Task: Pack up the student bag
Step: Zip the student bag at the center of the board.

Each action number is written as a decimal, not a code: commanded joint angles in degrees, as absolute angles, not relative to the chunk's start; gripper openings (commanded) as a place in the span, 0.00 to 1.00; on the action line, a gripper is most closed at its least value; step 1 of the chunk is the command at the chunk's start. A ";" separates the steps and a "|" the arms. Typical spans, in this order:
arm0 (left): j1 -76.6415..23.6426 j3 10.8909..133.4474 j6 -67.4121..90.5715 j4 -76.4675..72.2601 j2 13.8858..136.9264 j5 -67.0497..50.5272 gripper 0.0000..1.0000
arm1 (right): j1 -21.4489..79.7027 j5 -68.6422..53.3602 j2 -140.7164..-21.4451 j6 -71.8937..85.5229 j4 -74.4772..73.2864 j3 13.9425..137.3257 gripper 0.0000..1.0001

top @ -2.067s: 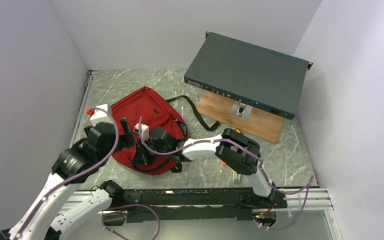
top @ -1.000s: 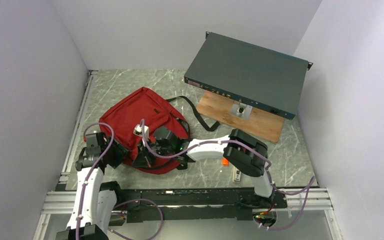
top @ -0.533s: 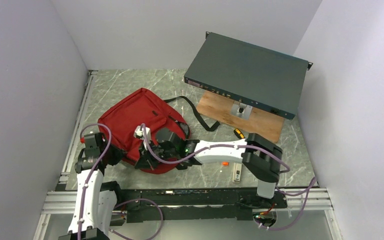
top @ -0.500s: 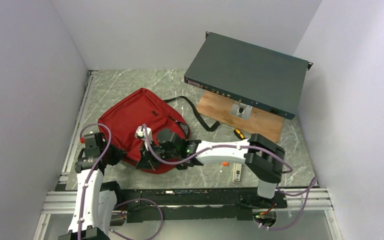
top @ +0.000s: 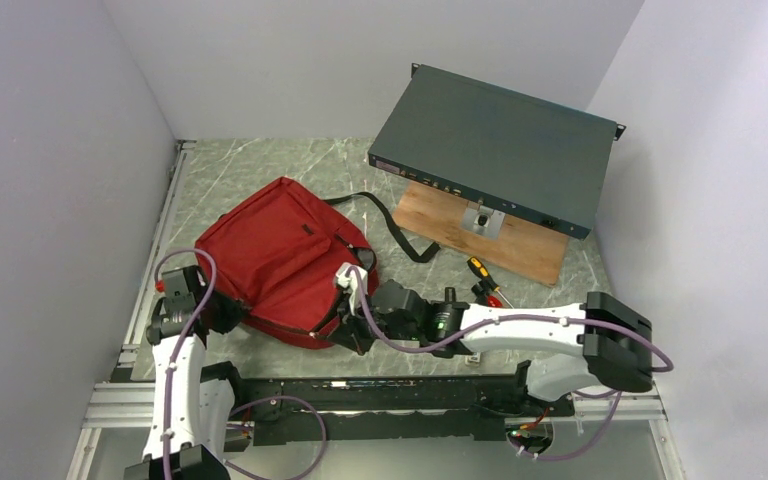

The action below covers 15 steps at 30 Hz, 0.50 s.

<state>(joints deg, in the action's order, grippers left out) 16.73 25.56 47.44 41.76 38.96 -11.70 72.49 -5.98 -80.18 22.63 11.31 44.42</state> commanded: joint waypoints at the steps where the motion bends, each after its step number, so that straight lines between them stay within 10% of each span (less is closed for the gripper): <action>1: 18.67 29.54 45.04 41.33 38.38 -4.71 0.21 | 73.48 -6.76 -75.74 25.47 11.06 43.18 0.00; 7: 18.50 24.91 47.34 38.76 33.41 -27.77 0.52 | 73.55 -10.42 -81.14 27.09 14.60 49.05 0.00; 15: 18.06 29.25 45.35 51.36 25.82 -26.16 0.92 | 73.12 -4.94 -82.09 26.35 6.74 53.52 0.00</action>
<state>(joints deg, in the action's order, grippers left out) 18.20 25.82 45.91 45.98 27.51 -23.14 73.21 -7.75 -82.52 25.98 8.93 49.52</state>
